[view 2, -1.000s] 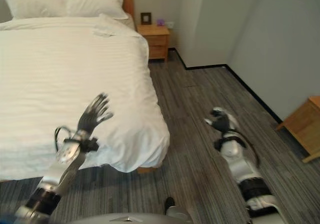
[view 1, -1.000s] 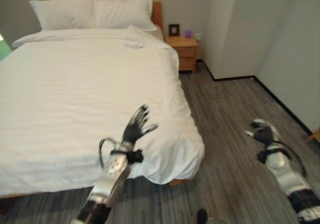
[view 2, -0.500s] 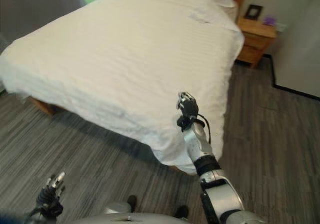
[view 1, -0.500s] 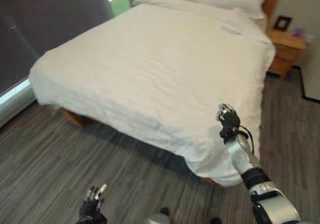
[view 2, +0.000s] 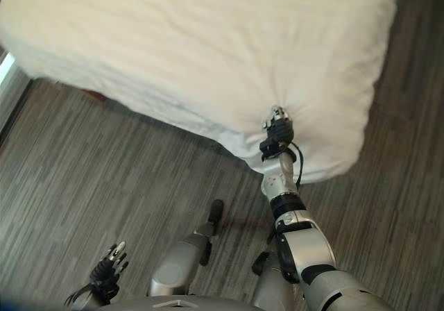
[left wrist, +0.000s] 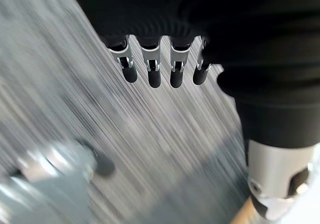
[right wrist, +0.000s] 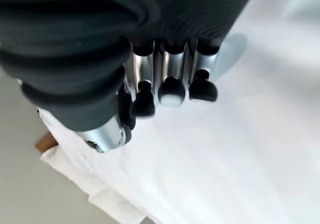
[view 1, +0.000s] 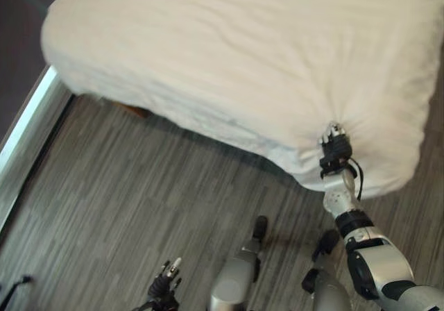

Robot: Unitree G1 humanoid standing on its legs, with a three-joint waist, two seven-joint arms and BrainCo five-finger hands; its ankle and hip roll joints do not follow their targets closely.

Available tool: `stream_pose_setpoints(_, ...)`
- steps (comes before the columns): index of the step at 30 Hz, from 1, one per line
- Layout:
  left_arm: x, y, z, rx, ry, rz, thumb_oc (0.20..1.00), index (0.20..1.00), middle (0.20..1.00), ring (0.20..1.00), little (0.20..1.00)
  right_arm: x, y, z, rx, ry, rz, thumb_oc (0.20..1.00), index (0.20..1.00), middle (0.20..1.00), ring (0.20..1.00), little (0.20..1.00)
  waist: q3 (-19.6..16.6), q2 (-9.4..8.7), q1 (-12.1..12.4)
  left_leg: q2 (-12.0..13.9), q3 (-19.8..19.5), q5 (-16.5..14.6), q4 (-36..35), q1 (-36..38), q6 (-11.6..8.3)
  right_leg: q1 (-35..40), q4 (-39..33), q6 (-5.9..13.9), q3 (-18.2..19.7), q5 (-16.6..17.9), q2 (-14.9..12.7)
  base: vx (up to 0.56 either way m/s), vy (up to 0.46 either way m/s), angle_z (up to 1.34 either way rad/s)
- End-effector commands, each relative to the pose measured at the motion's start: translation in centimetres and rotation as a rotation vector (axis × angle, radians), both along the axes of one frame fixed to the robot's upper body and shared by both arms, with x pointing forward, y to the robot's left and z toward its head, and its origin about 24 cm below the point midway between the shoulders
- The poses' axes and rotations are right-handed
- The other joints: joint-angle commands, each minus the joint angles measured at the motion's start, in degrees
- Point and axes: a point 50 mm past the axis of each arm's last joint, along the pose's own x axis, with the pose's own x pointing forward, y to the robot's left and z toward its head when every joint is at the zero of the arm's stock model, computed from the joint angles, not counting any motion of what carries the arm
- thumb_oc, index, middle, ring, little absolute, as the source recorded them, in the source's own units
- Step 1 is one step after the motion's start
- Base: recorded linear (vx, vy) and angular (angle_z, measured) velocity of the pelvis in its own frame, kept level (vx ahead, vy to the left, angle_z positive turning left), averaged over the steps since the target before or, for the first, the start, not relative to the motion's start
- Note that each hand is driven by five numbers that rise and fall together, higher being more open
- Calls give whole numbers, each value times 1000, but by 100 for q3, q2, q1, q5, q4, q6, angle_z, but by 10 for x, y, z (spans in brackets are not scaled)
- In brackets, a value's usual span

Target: Making the bed.

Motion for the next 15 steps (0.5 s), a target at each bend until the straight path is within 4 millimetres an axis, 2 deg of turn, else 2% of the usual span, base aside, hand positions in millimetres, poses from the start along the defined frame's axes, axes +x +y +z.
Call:
stream_pose_setpoints(1,9,-9,-2,9,-2,-84,1000,1000,1000,1000,1000,-62,-76,-73,-67,370,-222,200,200,200,200,200,-264,79,-233,43,238,-60,-302,-61,-34,371,80,425,115,-737,-279,54,138,-19)
stream_pose_setpoints(2,8,-9,-2,9,0,-85,1000,1000,1000,1000,1000,-63,-76,-74,-67,371,-222,200,200,200,200,200,-269,79,-230,40,238,-61,-302,-56,-32,376,80,428,115,-739,-282,63,116,-17)
stream_pose_setpoints(3,15,-8,1,13,-23,-91,1000,1000,1000,1000,1000,-92,-96,-91,-118,451,-250,200,200,200,200,200,-388,-34,-501,-19,283,-141,-302,32,23,426,80,462,111,-701,-344,62,105,-21)
stream_pose_setpoints(5,19,-7,6,24,-48,-113,1000,1000,1000,1000,1000,-125,-120,-102,-189,517,-272,200,200,200,200,200,-485,-170,-821,-53,391,-298,-302,228,72,518,80,511,131,-669,-384,88,130,-13)
stream_pose_setpoints(7,23,-6,13,37,-83,-142,1000,1000,1000,1000,1000,-150,-142,-99,-276,530,-286,200,200,200,200,200,-558,-309,-1100,-73,539,-396,-302,475,139,627,80,536,210,-607,-396,64,111,-25)
stream_pose_setpoints(8,27,-7,16,42,-103,-156,1000,1000,1000,1000,1000,-156,-150,-95,-319,528,-287,200,200,200,200,200,-559,-350,-1188,-52,624,-463,-302,622,157,715,80,546,226,-595,-380,55,85,-47)
stream_pose_setpoints(9,30,-9,18,44,-117,-171,1000,1000,1000,1000,1000,-157,-155,-90,-382,522,-278,313,313,313,313,313,-537,-403,-1270,-29,744,-516,-302,793,196,810,80,558,219,-548,-359,16,70,-77)
stream_pose_setpoints(10,34,-10,22,47,-136,-185,1000,1000,1000,1000,1000,-155,-158,-81,-450,504,-263,1000,1000,1000,1000,1000,-492,-442,-1302,10,895,-543,-302,961,227,891,80,564,168,-492,-336,16,45,-89)
stream_pose_setpoints(11,37,-11,25,51,-151,-197,1000,1000,1000,1000,1000,-148,-159,-70,-522,473,-234,1000,1000,1000,1000,1000,-459,-476,-1326,80,1066,-599,-302,1155,236,1011,123,558,10,-455,-304,-8,25,-129)
stream_pose_setpoints(12,46,-12,34,68,-195,-230,1000,1000,1000,1000,1000,-139,-154,-55,-652,421,-171,1000,1000,1000,1000,1000,-406,-517,-1334,232,1455,-629,-302,1479,242,1124,467,516,-350,-575,-301,12,5,-125)
stream_pose_setpoints(13,46,-12,34,69,-194,-231,1000,1000,1000,1000,1000,-139,-154,-55,-652,422,-171,1000,1000,1000,1000,1000,-391,-518,-1323,234,1465,-634,-302,1499,241,1134,477,516,-339,-582,-300,-32,-5,-161)
stream_pose_setpoints(14,52,-12,40,84,-230,-250,1000,1000,1000,1000,1000,-133,-151,-42,-737,378,-139,1000,1000,1000,1000,1000,-412,-536,-1322,308,1656,-605,-302,1618,255,1213,699,477,-588,-700,-299,-15,-12,-156)
stream_pose_setpoints(15,58,-17,46,94,-256,-278,1000,1000,1000,1000,1000,-128,-140,-37,-781,343,-91,1000,1000,1000,1000,1000,-453,-565,-1339,344,1787,-617,-302,1734,267,1300,824,428,-656,-799,-272,51,-25,-167)
